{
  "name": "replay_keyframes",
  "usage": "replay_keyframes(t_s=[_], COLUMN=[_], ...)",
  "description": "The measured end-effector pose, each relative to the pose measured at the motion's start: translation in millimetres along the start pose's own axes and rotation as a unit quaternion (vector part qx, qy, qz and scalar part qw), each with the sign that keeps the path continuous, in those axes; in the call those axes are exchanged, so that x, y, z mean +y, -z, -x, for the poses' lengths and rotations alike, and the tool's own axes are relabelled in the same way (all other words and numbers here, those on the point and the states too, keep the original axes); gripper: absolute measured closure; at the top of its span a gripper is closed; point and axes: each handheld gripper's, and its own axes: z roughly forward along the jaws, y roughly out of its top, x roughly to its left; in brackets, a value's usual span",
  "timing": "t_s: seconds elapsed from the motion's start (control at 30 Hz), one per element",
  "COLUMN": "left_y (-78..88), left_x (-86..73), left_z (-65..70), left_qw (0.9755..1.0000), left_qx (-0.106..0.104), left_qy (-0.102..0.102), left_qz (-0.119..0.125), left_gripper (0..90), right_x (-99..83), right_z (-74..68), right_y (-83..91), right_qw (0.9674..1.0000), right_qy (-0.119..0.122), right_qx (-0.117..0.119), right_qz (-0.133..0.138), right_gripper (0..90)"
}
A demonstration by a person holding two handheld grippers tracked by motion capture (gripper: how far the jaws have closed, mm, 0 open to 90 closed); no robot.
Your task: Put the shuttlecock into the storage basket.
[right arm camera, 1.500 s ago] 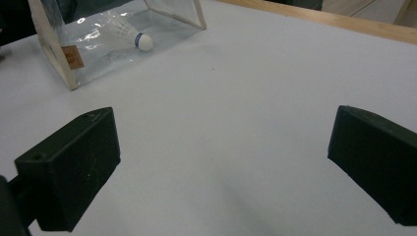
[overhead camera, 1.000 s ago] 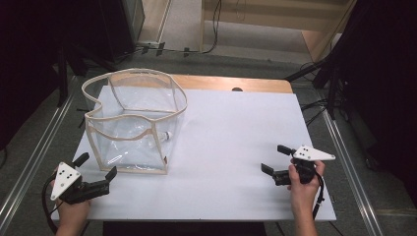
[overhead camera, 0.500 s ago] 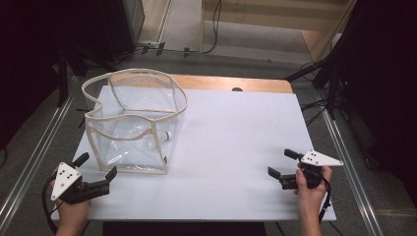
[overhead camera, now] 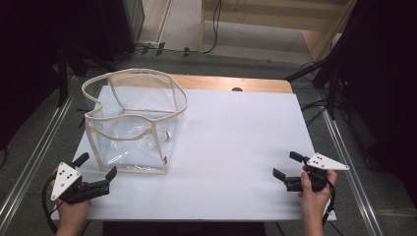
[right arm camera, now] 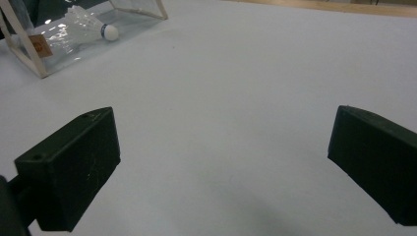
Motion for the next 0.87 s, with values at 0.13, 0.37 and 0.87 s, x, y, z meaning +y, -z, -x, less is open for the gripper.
replay_keyframes(t_s=[0.13, 0.37, 0.87], left_y=[0.1, 0.1, 0.1], left_x=[0.0, 0.1, 0.6], left_z=[-0.2, -0.5, -1.6], left_qw=[1.0000, 1.0000, 1.0000], left_qx=[0.000, 0.000, 0.000], left_qy=[0.001, 0.002, 0.006], left_qz=[0.000, 0.000, 0.002], left_gripper=[0.0, 0.0, 0.0], right_x=[-2.0, -6.9, -11.4], right_z=[2.7, 6.1, 6.2], right_y=[3.0, 8.1, 15.8], right_qw=[1.0000, 0.9998, 0.9991], right_qy=[-0.002, -0.009, -0.018], right_qx=[-0.005, -0.014, -0.030], right_qz=[0.002, 0.007, 0.023], right_gripper=[0.0, 0.0, 0.0])
